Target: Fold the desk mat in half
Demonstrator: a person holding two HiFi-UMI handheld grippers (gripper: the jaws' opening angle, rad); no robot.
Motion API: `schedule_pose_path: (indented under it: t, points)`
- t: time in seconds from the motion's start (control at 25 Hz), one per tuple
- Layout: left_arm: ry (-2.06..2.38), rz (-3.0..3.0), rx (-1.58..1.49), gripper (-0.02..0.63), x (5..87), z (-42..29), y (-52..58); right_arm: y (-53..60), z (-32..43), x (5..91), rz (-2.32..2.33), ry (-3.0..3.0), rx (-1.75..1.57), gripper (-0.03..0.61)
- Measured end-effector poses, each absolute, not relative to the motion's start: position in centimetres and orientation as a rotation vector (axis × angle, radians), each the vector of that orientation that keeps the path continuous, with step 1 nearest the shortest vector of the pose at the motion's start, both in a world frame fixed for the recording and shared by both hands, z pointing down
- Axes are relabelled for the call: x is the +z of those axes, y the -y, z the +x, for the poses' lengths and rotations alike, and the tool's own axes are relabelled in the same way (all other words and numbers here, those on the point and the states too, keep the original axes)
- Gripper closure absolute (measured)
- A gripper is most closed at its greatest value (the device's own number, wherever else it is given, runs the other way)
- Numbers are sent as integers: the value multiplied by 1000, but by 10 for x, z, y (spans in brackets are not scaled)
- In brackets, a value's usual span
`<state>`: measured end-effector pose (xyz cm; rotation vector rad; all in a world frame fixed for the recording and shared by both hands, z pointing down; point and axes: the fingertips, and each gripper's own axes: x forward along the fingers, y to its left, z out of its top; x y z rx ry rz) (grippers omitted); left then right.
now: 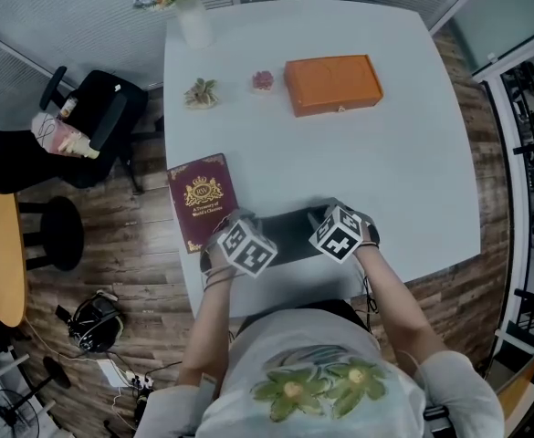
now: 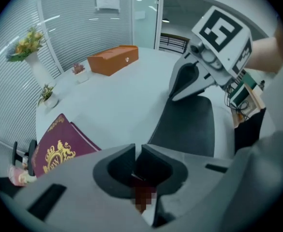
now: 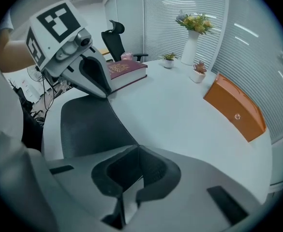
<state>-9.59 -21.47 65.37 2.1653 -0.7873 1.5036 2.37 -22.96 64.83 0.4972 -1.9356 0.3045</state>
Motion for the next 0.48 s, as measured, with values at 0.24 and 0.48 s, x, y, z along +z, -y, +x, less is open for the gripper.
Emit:
schedule_pose_path:
  t: [0.24, 0.48]
  points:
    - [942, 2107, 1229, 515, 638, -97, 228, 227, 23, 658, 502, 1912, 322, 560]
    - [1030, 2139, 1050, 517, 618, -101, 239, 230, 23, 650, 542, 1932, 354, 558]
